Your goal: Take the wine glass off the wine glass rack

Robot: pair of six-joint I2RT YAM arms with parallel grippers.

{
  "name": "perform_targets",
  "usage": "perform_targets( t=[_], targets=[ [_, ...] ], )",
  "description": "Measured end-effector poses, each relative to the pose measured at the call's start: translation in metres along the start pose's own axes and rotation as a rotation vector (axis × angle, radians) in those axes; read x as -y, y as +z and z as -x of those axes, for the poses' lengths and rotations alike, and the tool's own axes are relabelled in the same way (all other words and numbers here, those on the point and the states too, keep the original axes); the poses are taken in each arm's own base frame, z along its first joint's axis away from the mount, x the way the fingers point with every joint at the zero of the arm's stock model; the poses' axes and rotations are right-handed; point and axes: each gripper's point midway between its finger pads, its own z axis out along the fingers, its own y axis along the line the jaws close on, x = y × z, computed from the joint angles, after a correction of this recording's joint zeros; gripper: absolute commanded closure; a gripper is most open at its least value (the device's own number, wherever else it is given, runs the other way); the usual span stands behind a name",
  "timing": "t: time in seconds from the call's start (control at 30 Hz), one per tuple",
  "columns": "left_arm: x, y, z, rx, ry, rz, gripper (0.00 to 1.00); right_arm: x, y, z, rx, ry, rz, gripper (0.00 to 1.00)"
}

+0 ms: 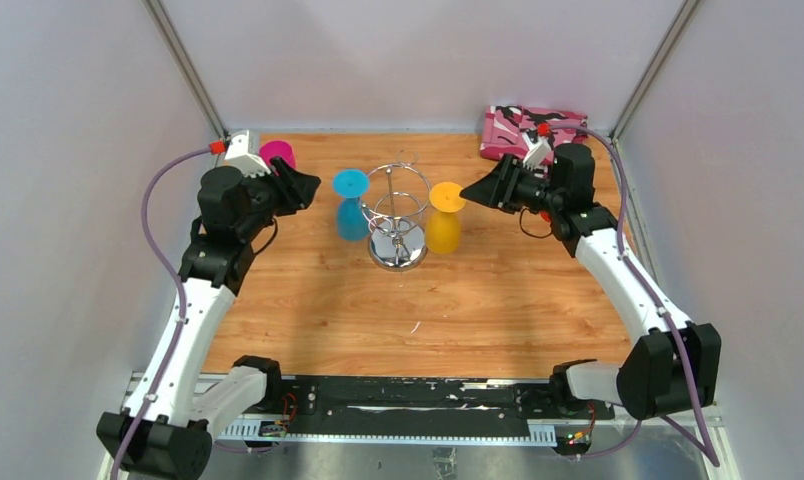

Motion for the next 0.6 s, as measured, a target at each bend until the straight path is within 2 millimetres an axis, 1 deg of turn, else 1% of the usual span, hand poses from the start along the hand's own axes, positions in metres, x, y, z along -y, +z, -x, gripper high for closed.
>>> perform_targets(
  t=[0.1, 0.23, 0.33, 0.43, 0.6],
  targets=[
    [0.002, -0.012, 0.010, 0.038, 0.020, 0.009, 0.52, 0.004, 0.004, -0.002, -0.014, 0.018, 0.003, 0.43],
    [-0.004, -0.012, 0.005, 0.020, 0.027, 0.035, 0.52, 0.006, 0.009, -0.008, -0.034, 0.042, 0.022, 0.48],
    [-0.008, -0.008, -0.002, -0.004, 0.023, 0.046, 0.52, 0.006, 0.011, -0.014, -0.047, 0.066, 0.043, 0.56],
    [-0.012, -0.005, -0.008, -0.021, 0.018, 0.054, 0.52, 0.002, 0.012, -0.019, -0.058, 0.084, 0.070, 0.68],
    [-0.013, -0.004, -0.011, -0.032, 0.014, 0.056, 0.52, -0.001, 0.012, -0.026, -0.073, 0.126, 0.095, 0.73]
  ],
)
